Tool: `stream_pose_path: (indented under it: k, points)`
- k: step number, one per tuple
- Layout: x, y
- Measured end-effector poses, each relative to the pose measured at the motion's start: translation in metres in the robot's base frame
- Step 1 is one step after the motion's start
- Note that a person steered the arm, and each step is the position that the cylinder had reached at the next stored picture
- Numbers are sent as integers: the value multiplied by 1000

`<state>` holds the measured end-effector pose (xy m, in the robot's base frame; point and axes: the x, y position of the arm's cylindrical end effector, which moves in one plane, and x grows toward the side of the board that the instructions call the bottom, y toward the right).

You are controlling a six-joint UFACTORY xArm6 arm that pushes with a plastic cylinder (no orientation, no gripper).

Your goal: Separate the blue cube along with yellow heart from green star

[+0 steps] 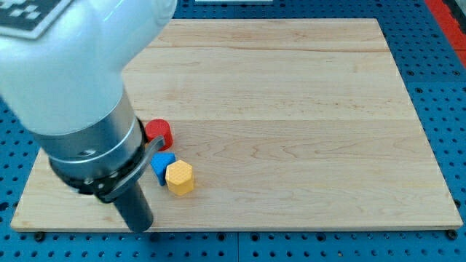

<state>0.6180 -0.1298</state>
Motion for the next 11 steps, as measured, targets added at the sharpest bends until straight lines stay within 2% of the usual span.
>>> stream_pose_path:
  k: [2,8,11]
  points:
    - [-18,-107]
    - [-137,-38]
    - [-114,14]
